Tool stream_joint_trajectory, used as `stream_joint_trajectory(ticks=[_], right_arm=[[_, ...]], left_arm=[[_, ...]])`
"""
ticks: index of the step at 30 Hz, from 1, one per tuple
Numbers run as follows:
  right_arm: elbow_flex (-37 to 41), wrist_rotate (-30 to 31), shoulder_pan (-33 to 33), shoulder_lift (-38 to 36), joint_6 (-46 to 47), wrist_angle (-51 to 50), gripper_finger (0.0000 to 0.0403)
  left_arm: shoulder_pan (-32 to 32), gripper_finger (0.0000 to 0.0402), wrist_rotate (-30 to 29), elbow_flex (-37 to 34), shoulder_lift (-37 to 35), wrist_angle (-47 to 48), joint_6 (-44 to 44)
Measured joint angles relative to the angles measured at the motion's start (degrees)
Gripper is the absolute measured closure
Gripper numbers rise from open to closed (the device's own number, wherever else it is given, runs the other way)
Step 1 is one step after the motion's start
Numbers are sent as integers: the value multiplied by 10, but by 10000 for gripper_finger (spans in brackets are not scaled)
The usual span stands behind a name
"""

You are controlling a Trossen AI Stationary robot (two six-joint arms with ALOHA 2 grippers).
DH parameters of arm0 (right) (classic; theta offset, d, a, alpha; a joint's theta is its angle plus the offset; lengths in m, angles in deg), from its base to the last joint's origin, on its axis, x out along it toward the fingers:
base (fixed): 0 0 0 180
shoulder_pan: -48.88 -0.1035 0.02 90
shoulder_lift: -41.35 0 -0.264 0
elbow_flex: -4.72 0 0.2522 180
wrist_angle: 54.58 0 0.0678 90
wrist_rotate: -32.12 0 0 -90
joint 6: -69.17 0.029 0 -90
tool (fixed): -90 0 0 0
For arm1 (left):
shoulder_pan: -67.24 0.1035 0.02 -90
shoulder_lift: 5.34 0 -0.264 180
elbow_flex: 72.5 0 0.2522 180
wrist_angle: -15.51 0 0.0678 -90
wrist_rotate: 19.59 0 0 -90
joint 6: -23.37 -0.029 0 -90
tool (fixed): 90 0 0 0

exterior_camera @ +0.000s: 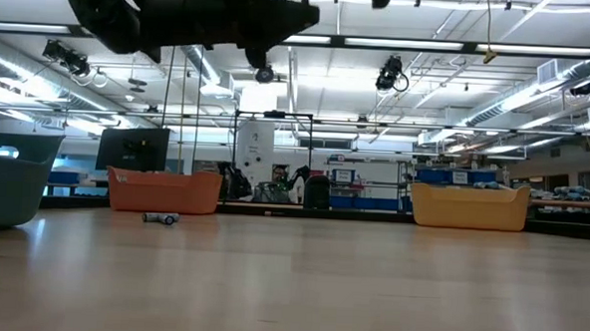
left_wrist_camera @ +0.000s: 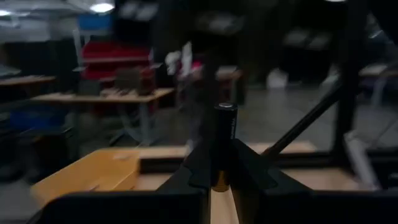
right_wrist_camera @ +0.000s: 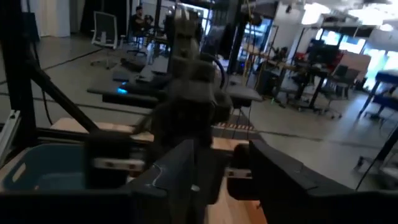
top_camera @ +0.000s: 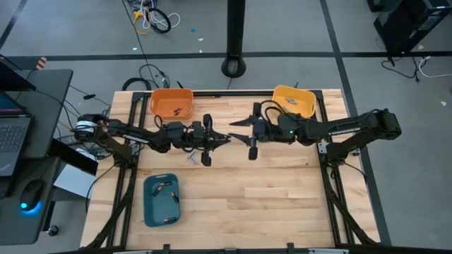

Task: Sort batteries
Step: Put the small copper and black battery into the orange bin

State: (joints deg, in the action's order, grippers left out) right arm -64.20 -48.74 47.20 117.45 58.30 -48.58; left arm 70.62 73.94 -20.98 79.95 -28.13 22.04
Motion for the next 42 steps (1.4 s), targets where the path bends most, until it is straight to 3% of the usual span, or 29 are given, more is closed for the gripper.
stream_joint_trajectory(ticks=[5, 10, 14, 18, 21, 26, 34, 42], right_arm=[[0, 27, -9, -39, -31, -25, 226], [3, 61, -7, -50, -21, -79, 228], [43, 66, 0, -47, 7, -68, 229], [87, 67, 10, -42, 40, -36, 230], [117, 67, 14, -39, 63, -10, 231], [158, 67, 16, -38, 79, 38, 231], [185, 67, 16, -38, 82, 57, 232], [198, 67, 16, -38, 84, 60, 234]], left_arm=[[13, 364, -51, 0, -85, 151, -32], [38, 364, -116, 0, -201, 367, -29], [77, 364, -158, 14, -278, 556, 6], [122, 364, -219, 40, -310, 705, 29], [168, 364, -233, 50, -309, 781, 49], [255, 364, -157, 53, -268, 857, 74], [384, 364, -151, 54, -156, 836, 57], [477, 364, -88, 75, -58, 843, 24]])
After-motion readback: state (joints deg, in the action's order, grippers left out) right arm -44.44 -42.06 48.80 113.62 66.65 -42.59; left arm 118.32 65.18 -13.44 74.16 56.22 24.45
